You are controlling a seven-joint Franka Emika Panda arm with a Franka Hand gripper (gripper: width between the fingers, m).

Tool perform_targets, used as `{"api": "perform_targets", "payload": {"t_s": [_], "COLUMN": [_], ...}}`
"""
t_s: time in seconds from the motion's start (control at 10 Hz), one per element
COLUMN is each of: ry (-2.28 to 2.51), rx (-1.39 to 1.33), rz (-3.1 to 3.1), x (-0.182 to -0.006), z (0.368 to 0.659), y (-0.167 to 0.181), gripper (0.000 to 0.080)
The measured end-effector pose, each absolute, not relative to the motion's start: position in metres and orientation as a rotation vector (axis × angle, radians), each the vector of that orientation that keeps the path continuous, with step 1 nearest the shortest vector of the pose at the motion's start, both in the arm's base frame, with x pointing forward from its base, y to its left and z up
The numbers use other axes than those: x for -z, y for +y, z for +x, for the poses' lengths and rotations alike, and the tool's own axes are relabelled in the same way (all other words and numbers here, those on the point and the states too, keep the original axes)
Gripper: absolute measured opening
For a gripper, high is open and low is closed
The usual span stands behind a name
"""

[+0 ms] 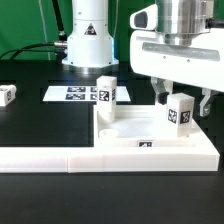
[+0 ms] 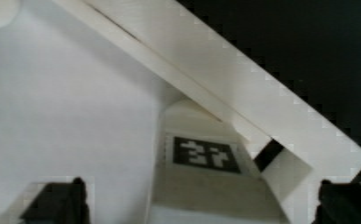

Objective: Assemble square table

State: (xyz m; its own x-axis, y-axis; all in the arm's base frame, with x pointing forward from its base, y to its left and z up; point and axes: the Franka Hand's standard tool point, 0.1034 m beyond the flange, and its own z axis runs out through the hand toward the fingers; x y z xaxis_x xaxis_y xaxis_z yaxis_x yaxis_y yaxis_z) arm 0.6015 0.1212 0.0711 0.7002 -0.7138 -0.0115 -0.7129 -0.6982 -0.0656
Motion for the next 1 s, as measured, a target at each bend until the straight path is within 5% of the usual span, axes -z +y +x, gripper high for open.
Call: {"api": "perform_targets", "payload": {"t_s": [1.0], "ry": [-0.024], "rx": [0.061], "rz": [-3.114], "x": [-0.071], "z": [0.6013], "y": [0.1203], "gripper": [0.0649]}}
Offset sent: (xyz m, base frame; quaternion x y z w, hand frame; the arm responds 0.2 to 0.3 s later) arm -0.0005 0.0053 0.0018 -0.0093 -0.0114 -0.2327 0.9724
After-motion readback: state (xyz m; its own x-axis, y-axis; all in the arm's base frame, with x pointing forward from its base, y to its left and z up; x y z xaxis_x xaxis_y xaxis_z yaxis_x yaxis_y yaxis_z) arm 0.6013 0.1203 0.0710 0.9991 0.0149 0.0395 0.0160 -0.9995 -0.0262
